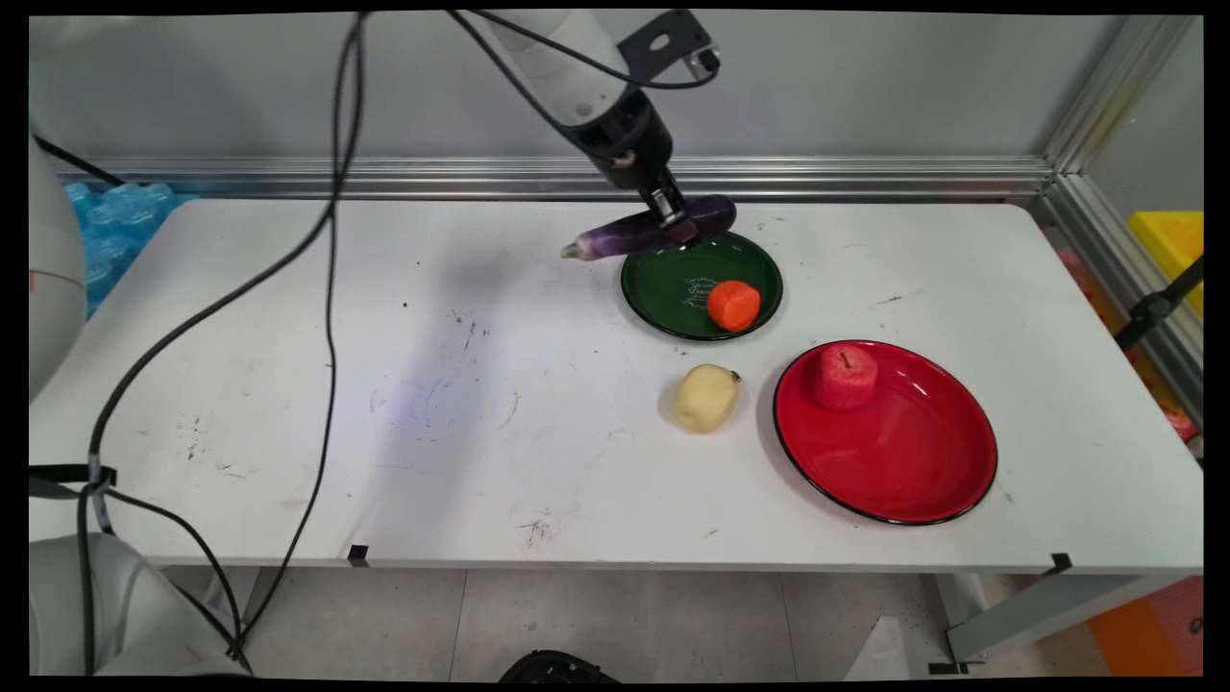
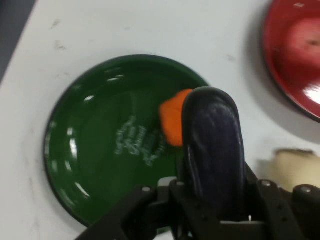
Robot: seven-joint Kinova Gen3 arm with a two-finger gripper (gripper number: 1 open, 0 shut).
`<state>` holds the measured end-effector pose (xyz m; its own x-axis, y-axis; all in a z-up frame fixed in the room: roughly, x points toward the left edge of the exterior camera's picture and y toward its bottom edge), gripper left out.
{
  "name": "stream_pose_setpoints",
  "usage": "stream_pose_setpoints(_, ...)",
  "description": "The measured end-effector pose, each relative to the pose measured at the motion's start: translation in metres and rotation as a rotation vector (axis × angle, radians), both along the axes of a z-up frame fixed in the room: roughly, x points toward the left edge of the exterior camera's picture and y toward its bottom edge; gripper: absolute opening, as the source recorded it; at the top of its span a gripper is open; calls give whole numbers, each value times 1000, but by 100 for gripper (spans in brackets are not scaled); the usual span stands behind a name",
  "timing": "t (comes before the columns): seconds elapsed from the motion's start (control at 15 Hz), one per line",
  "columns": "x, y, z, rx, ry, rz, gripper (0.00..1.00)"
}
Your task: Place the picked object on the table
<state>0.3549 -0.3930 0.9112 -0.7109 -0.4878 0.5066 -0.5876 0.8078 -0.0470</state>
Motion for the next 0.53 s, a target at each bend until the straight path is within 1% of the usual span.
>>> stream_pose_setpoints(0.27, 6, 42, 16, 4, 8, -119, 0)
stream_pose_setpoints(0.53, 0, 83, 19, 17, 24, -220, 0)
